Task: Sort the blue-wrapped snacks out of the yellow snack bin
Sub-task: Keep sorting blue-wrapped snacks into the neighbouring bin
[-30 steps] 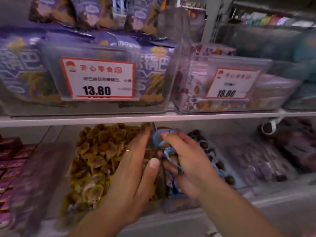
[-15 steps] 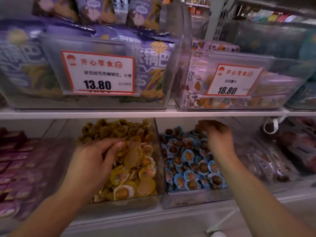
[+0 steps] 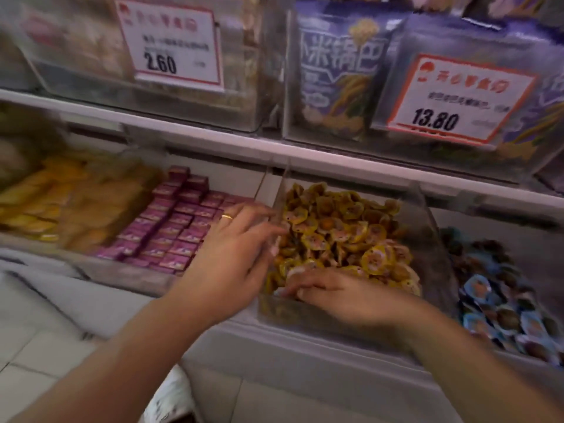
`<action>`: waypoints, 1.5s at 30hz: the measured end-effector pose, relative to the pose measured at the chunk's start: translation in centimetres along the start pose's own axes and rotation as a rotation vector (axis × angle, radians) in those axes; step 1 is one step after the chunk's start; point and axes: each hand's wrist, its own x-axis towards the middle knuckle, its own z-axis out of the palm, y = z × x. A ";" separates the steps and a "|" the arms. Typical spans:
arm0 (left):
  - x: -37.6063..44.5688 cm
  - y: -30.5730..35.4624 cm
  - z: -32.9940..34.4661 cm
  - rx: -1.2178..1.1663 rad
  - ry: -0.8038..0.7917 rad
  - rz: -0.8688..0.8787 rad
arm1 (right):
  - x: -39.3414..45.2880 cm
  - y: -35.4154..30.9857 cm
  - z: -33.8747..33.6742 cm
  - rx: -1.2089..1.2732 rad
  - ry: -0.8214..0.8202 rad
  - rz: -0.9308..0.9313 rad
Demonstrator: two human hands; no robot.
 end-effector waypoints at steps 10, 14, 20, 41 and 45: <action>0.1 -1.2 -0.7 -0.068 -0.129 -0.046 | 5.3 -0.7 -0.5 -0.367 -0.232 0.048; -0.1 -0.7 -0.8 -0.079 -0.117 -0.054 | 5.0 -0.2 -1.0 -0.336 -0.247 0.053; 0.0 -0.5 -0.9 -0.085 -0.124 -0.067 | 5.1 0.7 -0.6 -0.356 -0.258 0.112; 1.4 5.0 1.8 -0.293 -0.102 0.034 | -3.1 3.4 -4.2 0.689 0.712 -0.021; 2.3 7.2 4.1 -0.445 -0.659 -0.034 | -6.0 4.5 -3.1 0.834 0.731 0.002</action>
